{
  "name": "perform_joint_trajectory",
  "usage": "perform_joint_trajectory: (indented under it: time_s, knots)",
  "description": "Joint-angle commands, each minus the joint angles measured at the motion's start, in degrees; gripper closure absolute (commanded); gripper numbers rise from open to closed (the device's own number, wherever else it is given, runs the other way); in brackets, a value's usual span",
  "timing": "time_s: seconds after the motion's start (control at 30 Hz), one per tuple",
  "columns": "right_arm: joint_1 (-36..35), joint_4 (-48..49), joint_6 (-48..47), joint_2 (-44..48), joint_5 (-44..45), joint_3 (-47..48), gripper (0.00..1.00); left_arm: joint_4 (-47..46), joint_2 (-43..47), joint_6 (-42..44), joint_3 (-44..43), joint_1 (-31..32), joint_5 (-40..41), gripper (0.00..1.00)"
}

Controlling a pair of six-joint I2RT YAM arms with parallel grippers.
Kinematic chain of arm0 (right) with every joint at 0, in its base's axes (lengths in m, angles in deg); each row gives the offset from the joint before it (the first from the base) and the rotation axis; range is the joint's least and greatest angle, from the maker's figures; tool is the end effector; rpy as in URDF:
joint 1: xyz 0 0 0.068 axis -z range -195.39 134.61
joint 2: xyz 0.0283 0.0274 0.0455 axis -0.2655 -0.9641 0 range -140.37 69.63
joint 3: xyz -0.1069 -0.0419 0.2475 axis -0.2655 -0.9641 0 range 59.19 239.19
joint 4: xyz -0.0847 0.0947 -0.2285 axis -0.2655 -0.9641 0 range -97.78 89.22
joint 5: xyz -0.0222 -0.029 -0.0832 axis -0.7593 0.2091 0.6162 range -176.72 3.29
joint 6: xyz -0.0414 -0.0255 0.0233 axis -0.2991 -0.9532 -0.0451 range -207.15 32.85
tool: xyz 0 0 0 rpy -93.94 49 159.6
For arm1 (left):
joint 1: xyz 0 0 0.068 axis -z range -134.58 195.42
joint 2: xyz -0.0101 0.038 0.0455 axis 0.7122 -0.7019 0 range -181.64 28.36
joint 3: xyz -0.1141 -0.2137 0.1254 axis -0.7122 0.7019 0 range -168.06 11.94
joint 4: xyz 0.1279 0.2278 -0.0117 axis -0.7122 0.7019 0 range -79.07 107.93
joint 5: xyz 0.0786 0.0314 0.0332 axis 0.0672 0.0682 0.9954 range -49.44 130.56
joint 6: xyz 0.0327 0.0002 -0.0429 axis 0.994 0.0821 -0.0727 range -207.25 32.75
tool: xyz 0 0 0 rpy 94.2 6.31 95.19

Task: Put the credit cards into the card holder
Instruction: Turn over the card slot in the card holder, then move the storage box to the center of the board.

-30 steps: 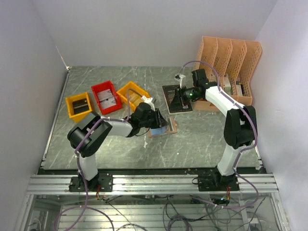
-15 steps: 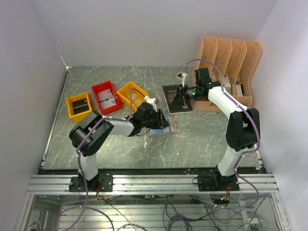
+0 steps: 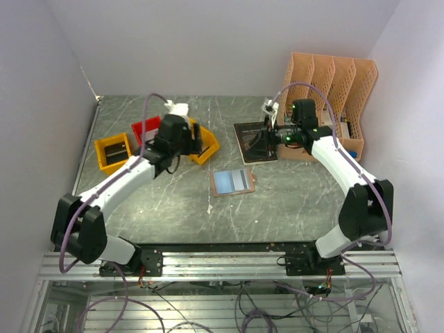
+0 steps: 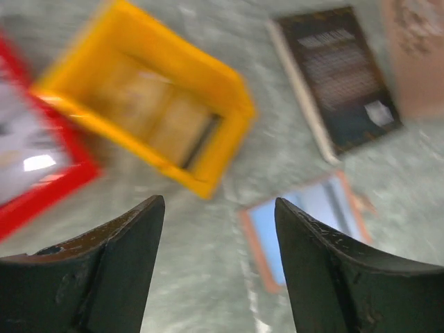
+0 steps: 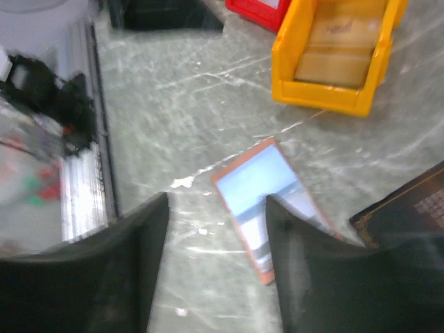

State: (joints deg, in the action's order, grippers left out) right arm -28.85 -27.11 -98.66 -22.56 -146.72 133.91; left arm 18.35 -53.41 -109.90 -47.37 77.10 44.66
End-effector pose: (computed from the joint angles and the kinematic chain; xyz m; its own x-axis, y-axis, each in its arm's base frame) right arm 0.3312 0.1111 0.2975 -0.5151 -0.2258 -0.8268 -0.8440 0.3019 0.4434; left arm 0.2792 -0.1693 0.2820 -0.5728 -0.0978 -0.8138 0.2717 0.9141 -0.3011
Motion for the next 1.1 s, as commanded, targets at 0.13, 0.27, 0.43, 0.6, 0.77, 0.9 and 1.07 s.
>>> perform_joint_trajectory:
  time_s: [0.13,0.27,0.43,0.6,0.77,0.9,1.07]
  knots:
    - [0.3,3.2,-11.3,0.7,-10.9,-5.4,0.00,19.2,0.3,12.0,-6.2,-19.4,17.8,0.22]
    - [0.0,0.1,-15.1,0.9,-9.8,-4.1,0.00,17.2,-2.2,10.3,-7.1,-31.6,8.8,0.32]
    - [0.0,5.6,-12.5,4.3,-8.5,-7.4,0.00,16.7,-9.4,6.2,-10.4,-41.8,0.6,0.57]
    - [-0.1,3.8,-13.8,3.8,-7.5,-6.7,0.00,18.2,-16.1,6.6,-15.5,-43.4,-3.5,0.53]
    - [-0.1,3.0,-14.1,2.8,-7.4,-6.3,0.00,18.2,-17.9,7.7,-18.0,-43.4,-5.7,0.50]
    - [-0.1,3.1,-14.0,2.6,-7.2,-6.4,0.00,18.5,-19.4,9.1,-19.0,-43.4,-5.9,0.48]
    - [0.0,3.0,-14.0,2.4,-7.0,-6.4,0.00,19.0,-21.3,10.4,-19.6,-43.4,-7.2,0.48]
